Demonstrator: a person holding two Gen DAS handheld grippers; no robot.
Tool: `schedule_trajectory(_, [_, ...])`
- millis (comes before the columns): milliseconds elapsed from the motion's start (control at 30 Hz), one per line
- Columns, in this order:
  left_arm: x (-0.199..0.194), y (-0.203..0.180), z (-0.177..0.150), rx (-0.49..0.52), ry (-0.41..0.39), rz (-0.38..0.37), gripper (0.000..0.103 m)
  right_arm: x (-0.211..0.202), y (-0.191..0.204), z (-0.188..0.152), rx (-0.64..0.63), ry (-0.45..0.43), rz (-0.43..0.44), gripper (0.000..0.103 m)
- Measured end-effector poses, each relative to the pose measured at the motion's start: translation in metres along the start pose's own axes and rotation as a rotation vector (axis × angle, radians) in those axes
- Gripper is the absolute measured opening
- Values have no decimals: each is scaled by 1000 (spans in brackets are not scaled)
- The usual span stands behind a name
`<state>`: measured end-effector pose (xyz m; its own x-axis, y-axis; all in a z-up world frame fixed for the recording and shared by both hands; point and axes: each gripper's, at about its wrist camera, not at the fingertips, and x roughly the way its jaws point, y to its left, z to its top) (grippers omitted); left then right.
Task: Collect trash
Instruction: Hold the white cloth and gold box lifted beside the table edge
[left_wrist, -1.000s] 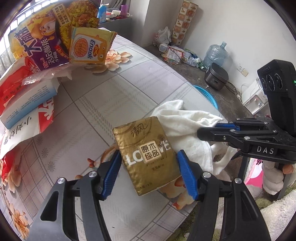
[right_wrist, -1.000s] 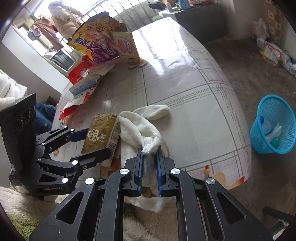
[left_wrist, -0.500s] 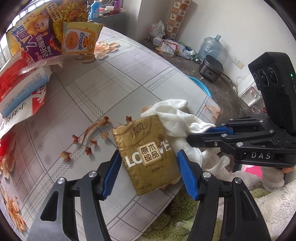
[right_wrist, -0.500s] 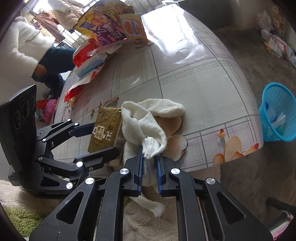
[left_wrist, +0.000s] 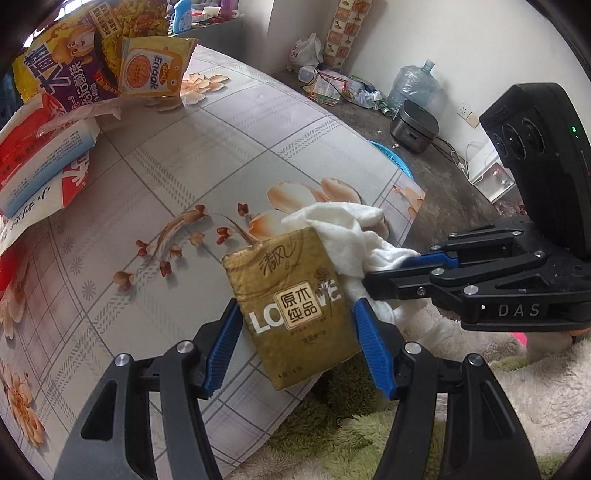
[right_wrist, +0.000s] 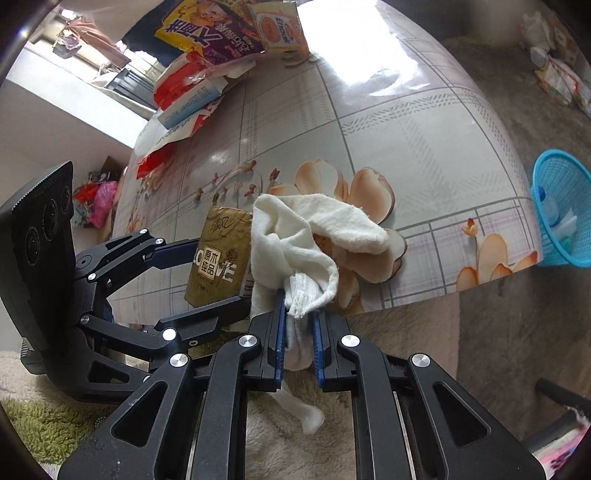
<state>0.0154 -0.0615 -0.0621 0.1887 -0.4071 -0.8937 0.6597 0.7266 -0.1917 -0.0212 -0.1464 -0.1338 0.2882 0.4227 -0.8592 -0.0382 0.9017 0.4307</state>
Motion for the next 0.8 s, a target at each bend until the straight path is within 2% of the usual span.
schedule_trajectory(800, [-2,4,-3,3,4,-4,60,8,9,2,0,25,-10,11])
